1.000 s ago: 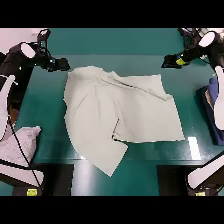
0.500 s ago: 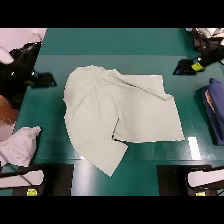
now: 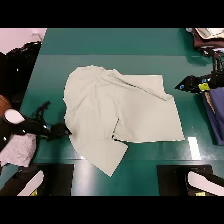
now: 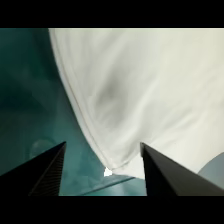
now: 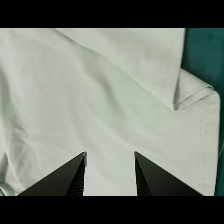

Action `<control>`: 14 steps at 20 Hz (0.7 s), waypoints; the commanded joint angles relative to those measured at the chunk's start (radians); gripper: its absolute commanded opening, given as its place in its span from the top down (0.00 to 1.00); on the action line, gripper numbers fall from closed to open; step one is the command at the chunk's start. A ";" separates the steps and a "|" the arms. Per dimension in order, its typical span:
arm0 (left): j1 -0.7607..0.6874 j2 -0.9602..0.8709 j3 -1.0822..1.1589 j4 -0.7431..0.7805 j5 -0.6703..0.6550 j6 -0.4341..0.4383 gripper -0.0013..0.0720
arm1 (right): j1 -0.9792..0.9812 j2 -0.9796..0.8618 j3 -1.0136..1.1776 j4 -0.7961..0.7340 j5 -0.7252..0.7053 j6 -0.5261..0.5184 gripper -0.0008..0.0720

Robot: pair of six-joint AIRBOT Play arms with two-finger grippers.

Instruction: Fold the shirts.

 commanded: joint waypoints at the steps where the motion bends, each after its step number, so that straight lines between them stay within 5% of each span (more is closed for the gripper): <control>1: -0.134 0.046 -0.119 -0.046 0.060 -0.056 0.23 | -0.005 0.071 -0.063 0.002 -0.046 -0.004 0.49; 10: -0.267 0.045 -0.160 -0.132 0.212 -0.130 0.28 | -0.005 0.139 -0.061 -0.003 -0.054 -0.004 0.49; 12: -0.267 0.046 -0.159 -0.162 0.241 -0.127 0.96 | -0.005 0.139 -0.061 -0.015 -0.013 -0.004 0.49; 14: -0.267 0.046 -0.130 -0.145 0.249 -0.127 0.95 | -0.007 0.138 -0.062 -0.089 0.055 -0.003 0.49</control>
